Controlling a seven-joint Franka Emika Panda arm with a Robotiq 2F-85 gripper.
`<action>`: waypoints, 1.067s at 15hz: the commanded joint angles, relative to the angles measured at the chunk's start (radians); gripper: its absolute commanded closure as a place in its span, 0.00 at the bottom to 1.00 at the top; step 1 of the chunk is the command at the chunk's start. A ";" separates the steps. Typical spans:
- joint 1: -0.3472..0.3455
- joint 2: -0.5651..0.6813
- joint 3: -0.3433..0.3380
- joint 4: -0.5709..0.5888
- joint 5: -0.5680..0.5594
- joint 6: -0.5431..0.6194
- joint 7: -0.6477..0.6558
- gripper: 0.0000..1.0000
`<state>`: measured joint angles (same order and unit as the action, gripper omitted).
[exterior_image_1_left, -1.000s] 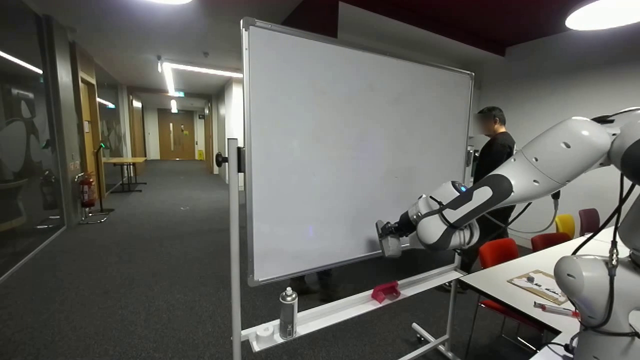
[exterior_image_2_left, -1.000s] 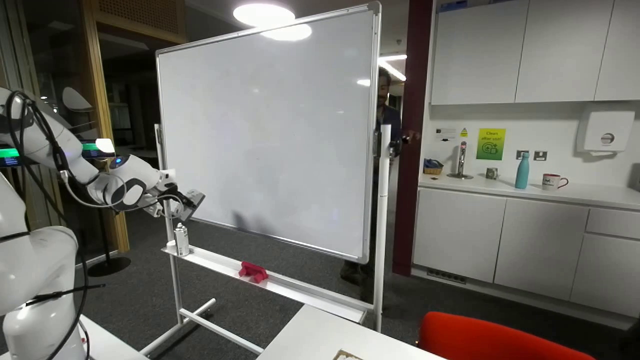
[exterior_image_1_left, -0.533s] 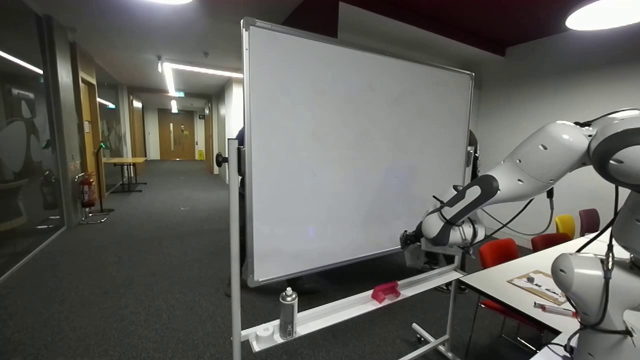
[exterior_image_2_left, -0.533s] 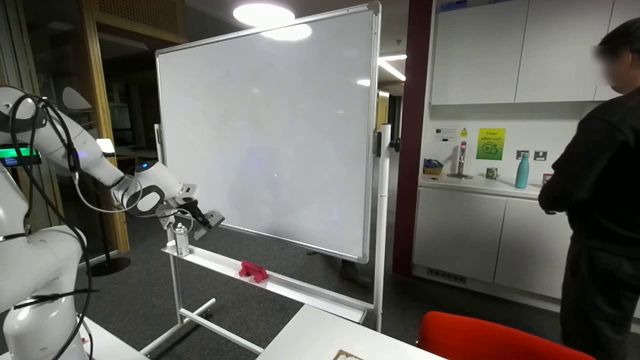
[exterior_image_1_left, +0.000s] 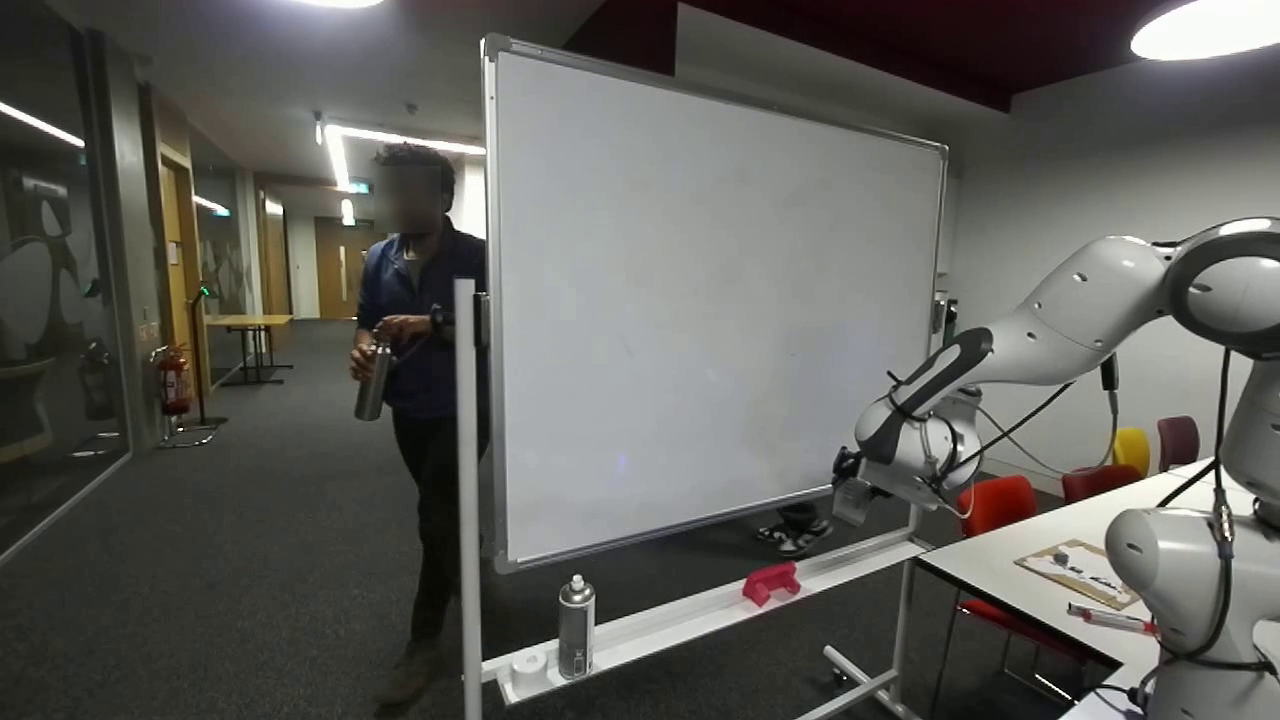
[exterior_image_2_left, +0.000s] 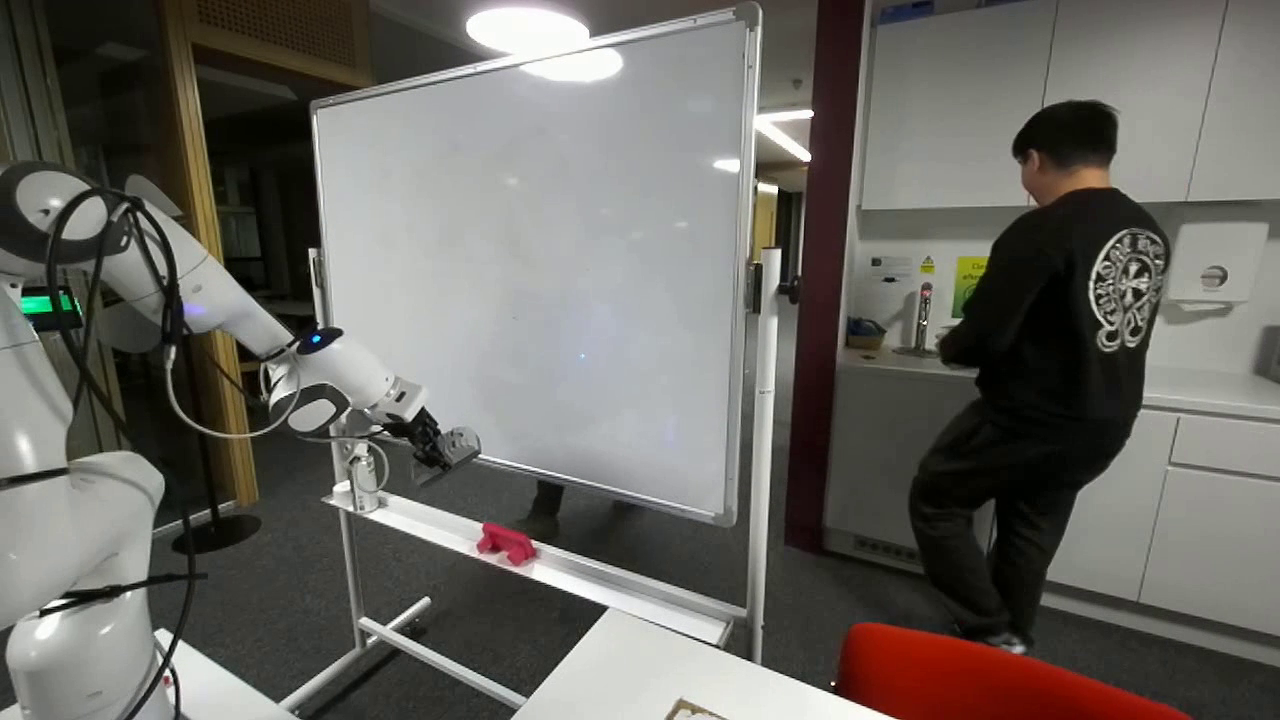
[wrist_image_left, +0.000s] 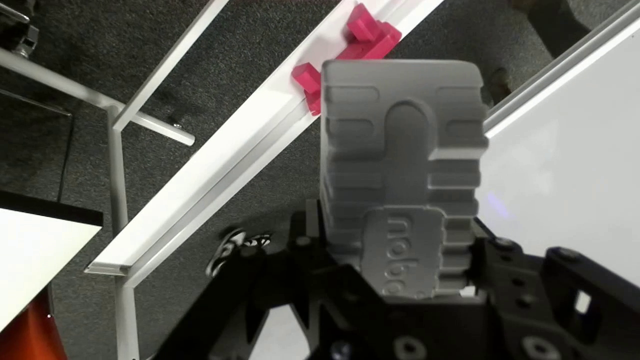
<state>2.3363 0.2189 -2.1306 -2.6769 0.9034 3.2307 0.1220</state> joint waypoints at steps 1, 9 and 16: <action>0.015 -0.014 -0.011 0.000 0.000 0.017 -0.008 0.40; -0.149 0.095 0.079 -0.080 -0.034 -0.084 0.108 0.65; -0.396 0.108 -0.010 -0.049 -0.150 -0.335 0.083 0.65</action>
<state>2.0216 0.3015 -2.0970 -2.7475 0.8094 2.9679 0.2104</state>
